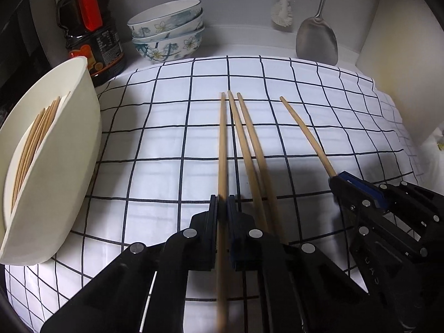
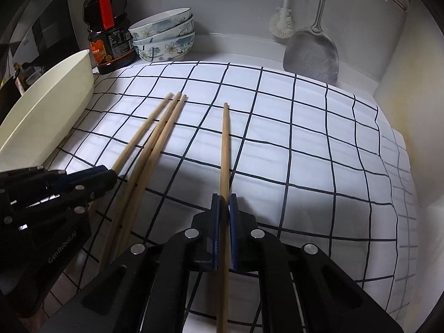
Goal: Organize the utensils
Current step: 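Lift the chopstick with the right gripper and carry it over the white dish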
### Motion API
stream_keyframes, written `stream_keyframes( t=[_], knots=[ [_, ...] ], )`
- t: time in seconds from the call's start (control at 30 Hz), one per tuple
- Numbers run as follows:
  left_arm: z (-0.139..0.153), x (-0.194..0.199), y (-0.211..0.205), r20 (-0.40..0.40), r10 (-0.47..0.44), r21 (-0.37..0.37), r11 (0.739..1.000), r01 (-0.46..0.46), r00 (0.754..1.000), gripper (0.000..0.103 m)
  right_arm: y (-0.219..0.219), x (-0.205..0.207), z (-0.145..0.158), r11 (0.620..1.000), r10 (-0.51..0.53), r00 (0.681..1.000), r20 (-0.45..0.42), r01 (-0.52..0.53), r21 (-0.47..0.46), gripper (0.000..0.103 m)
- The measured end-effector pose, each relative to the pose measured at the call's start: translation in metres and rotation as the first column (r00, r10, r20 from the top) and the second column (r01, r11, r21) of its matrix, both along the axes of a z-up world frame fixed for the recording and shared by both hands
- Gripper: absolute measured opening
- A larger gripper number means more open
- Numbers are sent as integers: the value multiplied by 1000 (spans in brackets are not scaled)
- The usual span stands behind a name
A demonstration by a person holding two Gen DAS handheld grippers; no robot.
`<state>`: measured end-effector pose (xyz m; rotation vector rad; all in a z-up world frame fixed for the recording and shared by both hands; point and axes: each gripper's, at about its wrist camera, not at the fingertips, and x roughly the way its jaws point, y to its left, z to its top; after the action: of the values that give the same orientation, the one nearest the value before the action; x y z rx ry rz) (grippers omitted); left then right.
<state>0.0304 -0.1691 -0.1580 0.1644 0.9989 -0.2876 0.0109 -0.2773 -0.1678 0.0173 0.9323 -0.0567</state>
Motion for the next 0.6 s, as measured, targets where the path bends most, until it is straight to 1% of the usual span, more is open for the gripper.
stream_keyframes(
  t=[0.1,0.17,0.27,0.4,0.5,0.6],
  knots=[
    [0,0,3,-16,-8,-6,1000,8,1000,7,-3,-3,1,999,-20,1000,-9,20,37,6],
    [2,0,8,-38,-7,-28,1000,6,999,7,-6,-8,3,997,-38,999,-15,39,67,6],
    [12,-3,16,-41,0,-65,998,-3,999,7,-8,-18,12,992,-67,998,-11,68,105,6],
    [36,-12,26,-26,-18,-111,994,15,1000,7,-2,-31,30,989,-85,996,3,84,119,6],
    [58,-20,36,-6,-30,-145,989,29,1000,7,8,-37,52,991,-78,997,27,75,114,6],
    [84,-24,56,22,-30,-170,985,34,999,7,23,-40,77,992,-66,996,62,58,112,6]
  ],
)
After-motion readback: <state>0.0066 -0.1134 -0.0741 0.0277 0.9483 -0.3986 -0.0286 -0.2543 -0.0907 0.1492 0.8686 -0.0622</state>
